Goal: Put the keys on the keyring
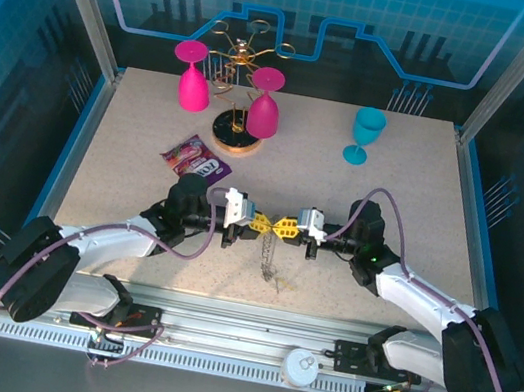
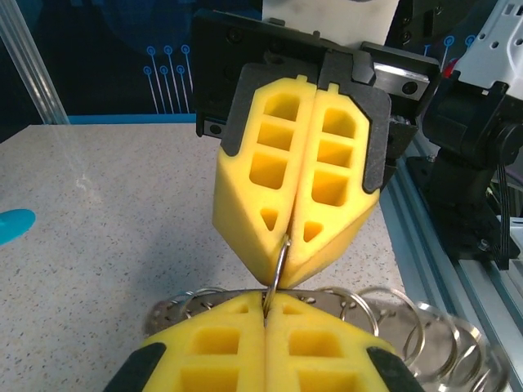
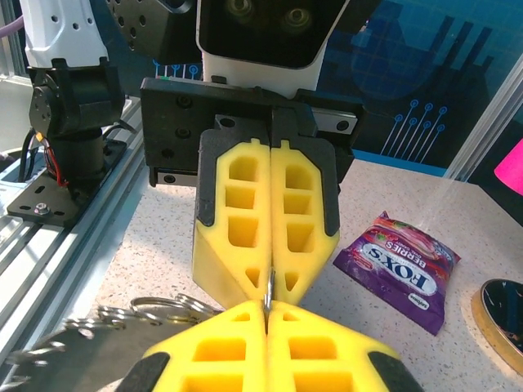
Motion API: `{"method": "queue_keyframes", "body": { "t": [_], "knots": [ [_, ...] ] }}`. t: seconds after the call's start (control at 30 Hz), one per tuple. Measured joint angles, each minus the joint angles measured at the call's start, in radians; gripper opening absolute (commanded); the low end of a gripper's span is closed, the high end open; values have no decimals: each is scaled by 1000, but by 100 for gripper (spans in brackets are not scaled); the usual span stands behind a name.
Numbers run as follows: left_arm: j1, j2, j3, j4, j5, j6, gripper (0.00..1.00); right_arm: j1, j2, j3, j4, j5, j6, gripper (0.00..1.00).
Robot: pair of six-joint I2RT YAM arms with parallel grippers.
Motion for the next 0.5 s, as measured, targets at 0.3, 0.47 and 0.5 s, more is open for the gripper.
{"method": "queue_keyframes", "body": {
  "t": [0.3,0.47,0.5],
  "knots": [
    [-54,-13,0,-61,-155,197,0,16,-36,45,-190,134,-122,21],
    [-84,-15,10,-126,-233,299,0,49,-47,82,-322,216,-216,16],
    [-88,-15,13,-137,-246,314,0,56,-47,88,-341,233,-235,14]
  ]
}}
